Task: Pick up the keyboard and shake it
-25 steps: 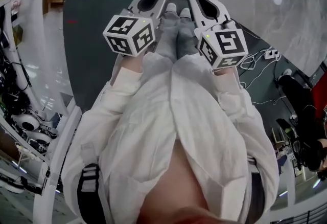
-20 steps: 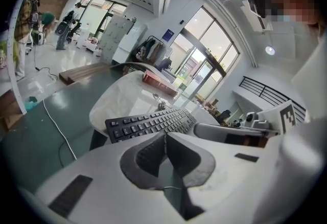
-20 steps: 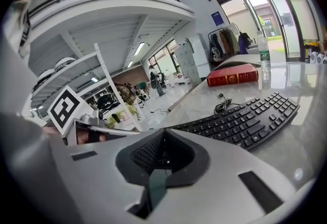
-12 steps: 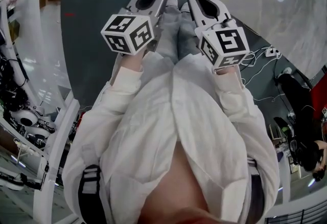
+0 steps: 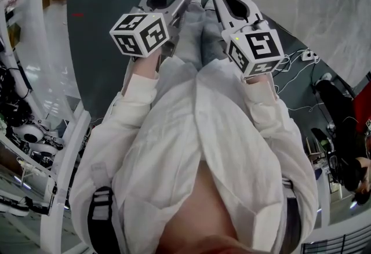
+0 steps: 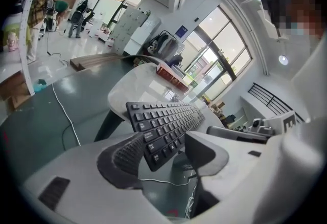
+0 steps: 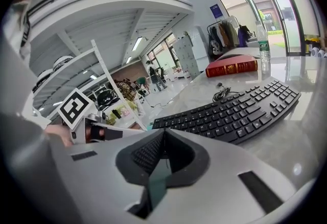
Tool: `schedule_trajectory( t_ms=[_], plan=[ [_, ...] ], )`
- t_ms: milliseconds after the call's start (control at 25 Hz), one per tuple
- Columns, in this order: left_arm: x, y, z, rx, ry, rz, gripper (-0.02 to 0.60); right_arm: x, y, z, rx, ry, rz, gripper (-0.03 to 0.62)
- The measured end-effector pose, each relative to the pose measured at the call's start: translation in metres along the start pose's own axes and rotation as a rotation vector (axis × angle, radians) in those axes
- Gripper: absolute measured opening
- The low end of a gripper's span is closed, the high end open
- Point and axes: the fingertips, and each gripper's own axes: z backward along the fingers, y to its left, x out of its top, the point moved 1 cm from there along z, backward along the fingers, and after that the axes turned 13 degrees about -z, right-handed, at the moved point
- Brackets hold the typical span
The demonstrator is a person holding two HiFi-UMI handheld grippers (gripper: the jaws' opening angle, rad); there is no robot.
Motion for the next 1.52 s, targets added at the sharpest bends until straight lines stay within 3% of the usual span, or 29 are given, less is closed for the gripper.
schedule_trajectory(
  t_ms=[160, 280, 600, 1000, 1160, 1320, 1520],
  plan=[
    [-0.009, 0.006, -0.001, 0.008, 0.008, 0.036, 0.274, -0.001, -0.002, 0.000, -0.002, 0.003, -0.004, 0.029],
    [-0.020, 0.005, -0.007, -0.029, 0.032, 0.064, 0.298, -0.002, -0.005, 0.001, -0.002, 0.002, -0.008, 0.029],
    [-0.035, 0.007, -0.021, -0.093, 0.038, 0.224, 0.304, -0.012, -0.014, 0.004, -0.015, 0.018, -0.024, 0.029],
    [-0.044, 0.013, -0.029, -0.108, 0.028, 0.290, 0.302, -0.028, -0.007, -0.001, -0.009, 0.031, -0.050, 0.029],
    [-0.044, 0.012, -0.032, -0.114, 0.025, 0.299, 0.277, -0.031, -0.009, -0.001, -0.011, 0.033, -0.056, 0.029],
    [-0.041, 0.008, -0.036, -0.118, 0.011, 0.299, 0.209, -0.027, -0.013, 0.000, -0.009, 0.029, -0.059, 0.029],
    [-0.039, 0.006, -0.042, -0.132, -0.012, 0.331, 0.199, -0.026, -0.018, 0.001, -0.005, 0.029, -0.063, 0.029]
  ],
)
